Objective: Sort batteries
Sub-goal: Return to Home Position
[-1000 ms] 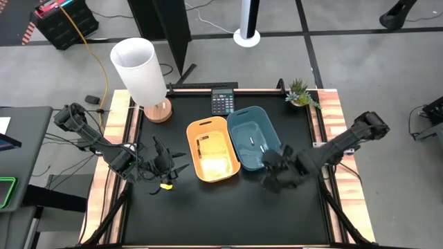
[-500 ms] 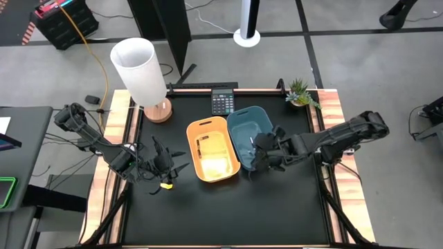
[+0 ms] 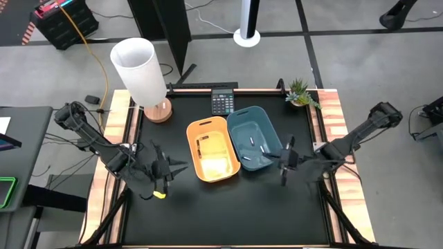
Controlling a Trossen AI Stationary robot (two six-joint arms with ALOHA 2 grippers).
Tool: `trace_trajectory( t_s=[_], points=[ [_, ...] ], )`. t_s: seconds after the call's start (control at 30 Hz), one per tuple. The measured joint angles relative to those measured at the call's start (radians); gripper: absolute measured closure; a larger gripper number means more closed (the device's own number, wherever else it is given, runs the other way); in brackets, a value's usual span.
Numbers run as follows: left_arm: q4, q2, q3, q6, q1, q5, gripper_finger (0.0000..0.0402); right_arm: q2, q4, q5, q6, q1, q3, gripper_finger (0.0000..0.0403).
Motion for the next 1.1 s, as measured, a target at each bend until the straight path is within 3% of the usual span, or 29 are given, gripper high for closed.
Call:
trace_trajectory(
  t_s=[0.1,0.27,0.5,0.73,1.0,1.1],
  points=[
    [0.277,-0.029,-0.104,0.157,0.042,0.146,0.0391,-0.093,0.215,-0.037,-0.164,0.025,-0.114,0.0393],
    [0.580,-0.092,-0.278,0.312,0.151,0.299,0.0399,-0.214,0.653,-0.243,-0.477,-0.022,-0.291,0.0400],
    [0.810,-0.221,-0.511,0.321,0.345,0.504,0.0401,-0.341,0.808,-0.517,-0.538,-0.230,-0.470,0.0402],
    [0.862,-0.367,-0.665,0.305,0.438,0.576,0.0401,-0.423,0.938,-0.674,-0.511,-0.379,-0.641,0.0402],
    [0.847,-0.619,-0.815,0.314,0.438,0.544,0.0401,-0.552,0.949,-0.678,-0.521,-0.382,-0.746,0.0403],
    [0.737,-0.711,-0.812,0.329,0.438,0.529,0.0401,-0.593,0.886,-0.678,-0.527,-0.382,-0.746,0.0403]
  ],
)
